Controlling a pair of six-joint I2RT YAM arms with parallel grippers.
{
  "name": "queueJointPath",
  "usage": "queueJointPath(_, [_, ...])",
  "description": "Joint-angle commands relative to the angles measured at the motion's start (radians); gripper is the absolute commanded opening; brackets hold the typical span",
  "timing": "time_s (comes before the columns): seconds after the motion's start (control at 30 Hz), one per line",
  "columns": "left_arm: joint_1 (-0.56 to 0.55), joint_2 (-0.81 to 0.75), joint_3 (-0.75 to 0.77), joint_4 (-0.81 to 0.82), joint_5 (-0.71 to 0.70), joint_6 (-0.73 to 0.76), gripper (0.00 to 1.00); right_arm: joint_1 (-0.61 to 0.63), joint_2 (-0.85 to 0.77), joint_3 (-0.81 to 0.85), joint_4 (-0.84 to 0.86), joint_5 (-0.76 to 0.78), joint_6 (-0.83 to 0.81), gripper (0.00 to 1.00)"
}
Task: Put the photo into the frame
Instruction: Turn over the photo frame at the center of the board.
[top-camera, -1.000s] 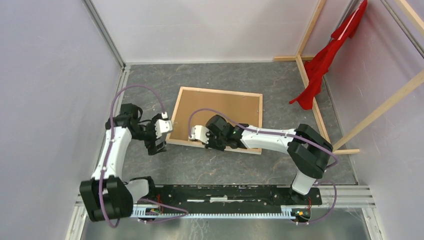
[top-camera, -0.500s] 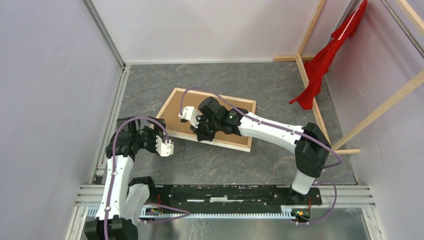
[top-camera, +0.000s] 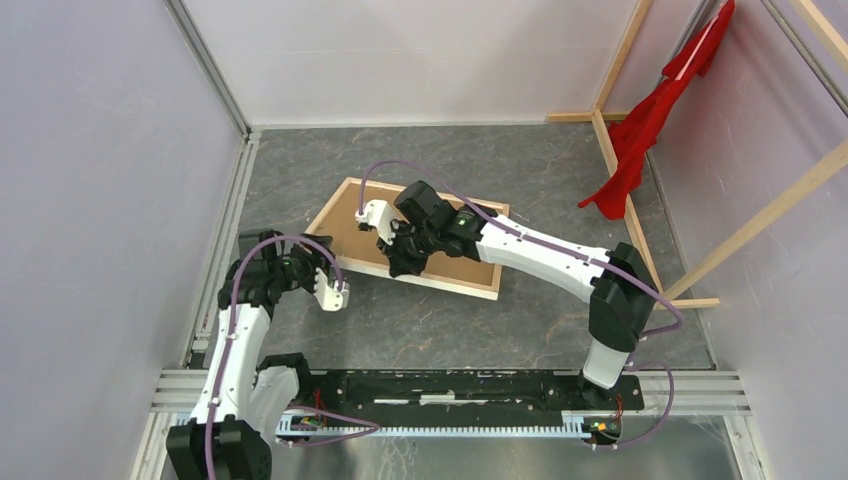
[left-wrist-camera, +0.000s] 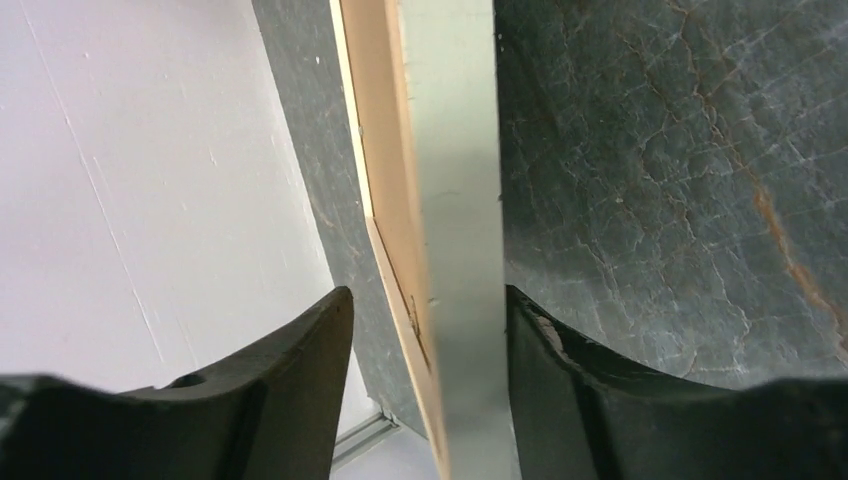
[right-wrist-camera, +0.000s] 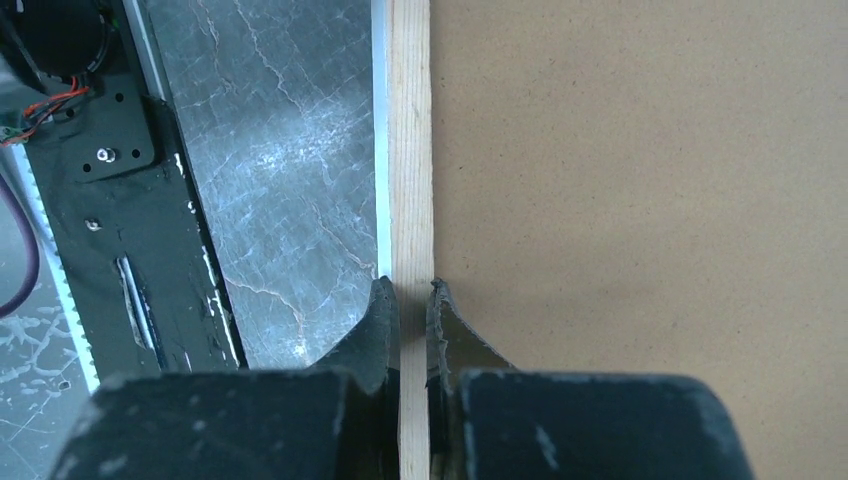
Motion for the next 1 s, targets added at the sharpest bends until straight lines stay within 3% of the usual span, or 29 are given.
queueJointPath(0.0, [-0.028,0.044,0.031,0.094,0.046,0.037,0.55,0.000,-0.050,0.106,0.052,0.004,0.001,0.00])
queueJointPath(0.07, [-0.043,0.060,0.047,0.093,0.032,0.034,0.44,0.000,-0.064,0.091,0.055,0.024,0.000,0.06])
queueJointPath(0.13, [-0.056,0.069,0.047,0.095,0.015,0.041,0.38,-0.002,-0.085,0.071,0.074,0.042,0.003,0.06])
queueJointPath(0.33, [-0.086,0.049,-0.039,0.205,0.006,0.043,0.38,-0.019,-0.078,0.103,0.078,-0.015,0.045,0.02])
queueJointPath(0.47, [-0.137,0.058,-0.050,0.256,-0.026,-0.020,0.19,-0.024,-0.083,0.117,0.072,-0.017,0.045,0.07])
queueJointPath(0.53, [-0.151,0.068,-0.029,0.257,-0.043,-0.056,0.10,-0.024,-0.101,0.105,0.069,0.024,0.024,0.23])
queueJointPath(0.6, [-0.154,0.079,0.009,0.254,-0.044,-0.121,0.02,-0.024,-0.153,0.056,0.084,0.075,-0.042,0.31])
queueJointPath(0.8, [-0.155,0.113,0.119,0.170,-0.030,-0.215,0.02,-0.020,-0.384,-0.224,0.260,0.294,-0.174,0.63])
queueJointPath(0.83, [-0.156,0.113,0.128,0.168,-0.029,-0.225,0.02,-0.019,-0.416,-0.261,0.275,0.310,-0.190,0.87])
queueJointPath(0.87, [-0.157,0.114,0.138,0.160,-0.025,-0.233,0.02,-0.018,-0.453,-0.294,0.300,0.356,-0.200,0.98])
queueJointPath(0.97, [-0.158,0.130,0.187,0.103,-0.013,-0.248,0.02,-0.013,-0.582,-0.400,0.429,0.371,-0.226,0.98])
